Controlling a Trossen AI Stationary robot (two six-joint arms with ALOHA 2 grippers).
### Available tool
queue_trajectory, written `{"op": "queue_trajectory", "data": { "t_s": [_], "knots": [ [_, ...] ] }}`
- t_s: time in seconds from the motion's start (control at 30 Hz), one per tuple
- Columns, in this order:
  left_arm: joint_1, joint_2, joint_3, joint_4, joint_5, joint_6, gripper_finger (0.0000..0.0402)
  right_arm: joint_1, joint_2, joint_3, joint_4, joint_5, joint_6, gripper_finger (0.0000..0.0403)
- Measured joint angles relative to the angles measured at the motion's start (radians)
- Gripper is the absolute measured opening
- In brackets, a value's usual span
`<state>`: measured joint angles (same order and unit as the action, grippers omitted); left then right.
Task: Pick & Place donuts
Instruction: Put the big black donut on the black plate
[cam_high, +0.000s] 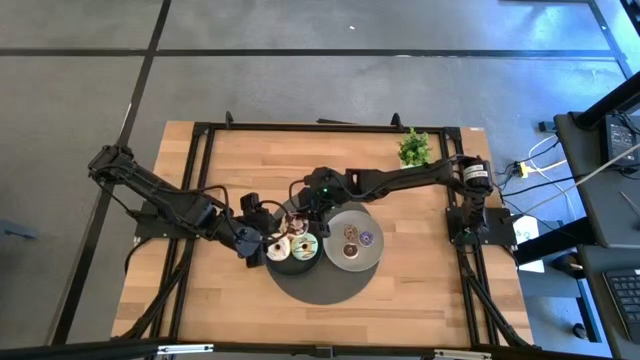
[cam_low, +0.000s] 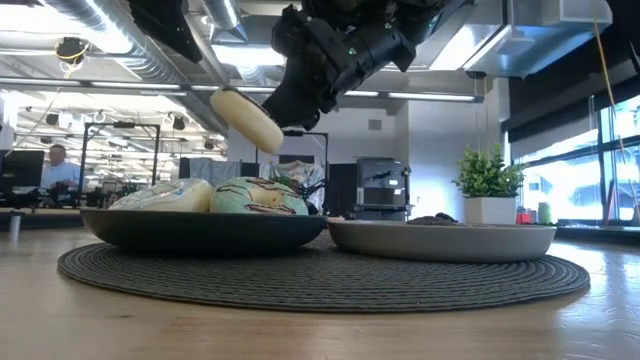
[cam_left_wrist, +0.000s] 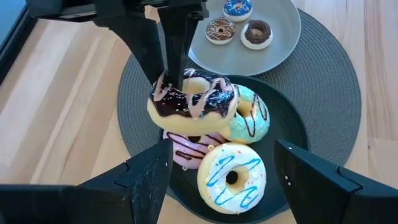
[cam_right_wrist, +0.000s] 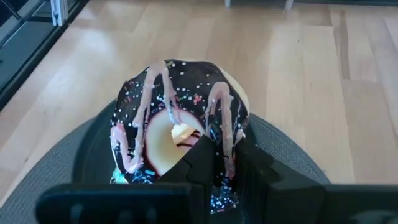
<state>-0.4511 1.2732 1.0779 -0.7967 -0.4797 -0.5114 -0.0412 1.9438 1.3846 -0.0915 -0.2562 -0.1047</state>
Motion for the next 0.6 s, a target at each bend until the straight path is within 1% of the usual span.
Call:
{"op": "queue_trajectory", "data": {
  "t_s": [0.13,0.3,0.4,0.6],
  "knots": [
    [0.0,0.0,0.0,0.001,0.0,0.0,0.0269,0.001,0.001,0.0,0.016,0.0,0.021,0.0053],
    [0.0,0.0,0.0,0.008,0.0,0.001,0.0269,0.006,0.056,0.0,0.059,0.0,0.026,0.0053],
    [0.0,0.0,0.0,0.011,0.0,0.001,0.0269,0.006,0.078,0.0,0.052,0.0,0.026,0.0053],
    [0.0,0.001,0.0,0.012,0.0,0.001,0.0269,0.006,0.082,0.0,0.053,0.0,0.034,0.0053]
  ]
}}
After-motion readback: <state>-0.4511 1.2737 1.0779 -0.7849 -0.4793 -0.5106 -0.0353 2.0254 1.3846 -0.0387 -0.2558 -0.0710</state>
